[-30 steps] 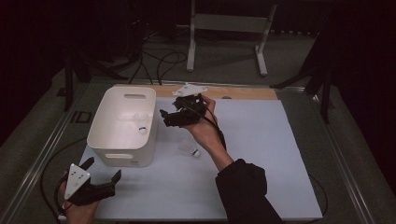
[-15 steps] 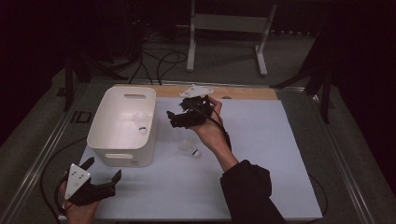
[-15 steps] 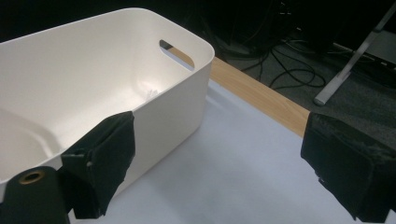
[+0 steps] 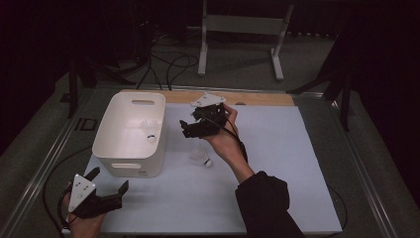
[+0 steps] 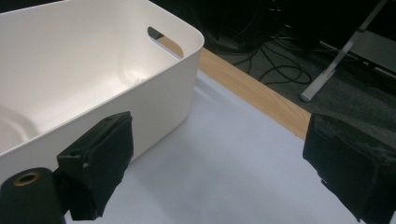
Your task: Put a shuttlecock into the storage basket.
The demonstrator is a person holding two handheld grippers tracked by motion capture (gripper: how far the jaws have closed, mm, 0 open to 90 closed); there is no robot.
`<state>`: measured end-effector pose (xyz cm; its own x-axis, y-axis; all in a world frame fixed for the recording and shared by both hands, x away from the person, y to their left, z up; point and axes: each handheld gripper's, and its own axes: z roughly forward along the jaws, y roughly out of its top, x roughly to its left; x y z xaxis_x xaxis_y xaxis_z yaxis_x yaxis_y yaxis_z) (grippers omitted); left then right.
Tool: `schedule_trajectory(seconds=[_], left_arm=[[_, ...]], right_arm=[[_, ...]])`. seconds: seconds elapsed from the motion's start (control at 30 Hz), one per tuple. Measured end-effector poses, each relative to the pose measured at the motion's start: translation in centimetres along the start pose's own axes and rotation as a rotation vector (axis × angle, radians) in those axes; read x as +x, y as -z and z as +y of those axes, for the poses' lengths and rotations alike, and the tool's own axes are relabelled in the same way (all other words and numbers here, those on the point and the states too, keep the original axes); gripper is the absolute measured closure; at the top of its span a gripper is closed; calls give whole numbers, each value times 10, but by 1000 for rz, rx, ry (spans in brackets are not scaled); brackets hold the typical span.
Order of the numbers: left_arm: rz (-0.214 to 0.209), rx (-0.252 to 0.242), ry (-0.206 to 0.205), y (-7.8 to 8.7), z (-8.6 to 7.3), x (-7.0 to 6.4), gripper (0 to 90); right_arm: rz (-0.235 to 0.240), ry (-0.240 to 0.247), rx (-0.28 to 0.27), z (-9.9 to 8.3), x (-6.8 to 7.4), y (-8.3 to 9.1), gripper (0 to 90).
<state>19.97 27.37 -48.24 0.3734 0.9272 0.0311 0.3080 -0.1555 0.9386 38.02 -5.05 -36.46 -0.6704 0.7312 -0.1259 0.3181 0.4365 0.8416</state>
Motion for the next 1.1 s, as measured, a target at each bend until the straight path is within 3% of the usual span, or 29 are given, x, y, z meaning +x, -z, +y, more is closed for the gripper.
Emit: schedule_trajectory(seconds=[1.1], left_arm=[[3,-2,0,0,0,0,1]], right_arm=[[-21,-35,38,-21,-10,-5,84]])
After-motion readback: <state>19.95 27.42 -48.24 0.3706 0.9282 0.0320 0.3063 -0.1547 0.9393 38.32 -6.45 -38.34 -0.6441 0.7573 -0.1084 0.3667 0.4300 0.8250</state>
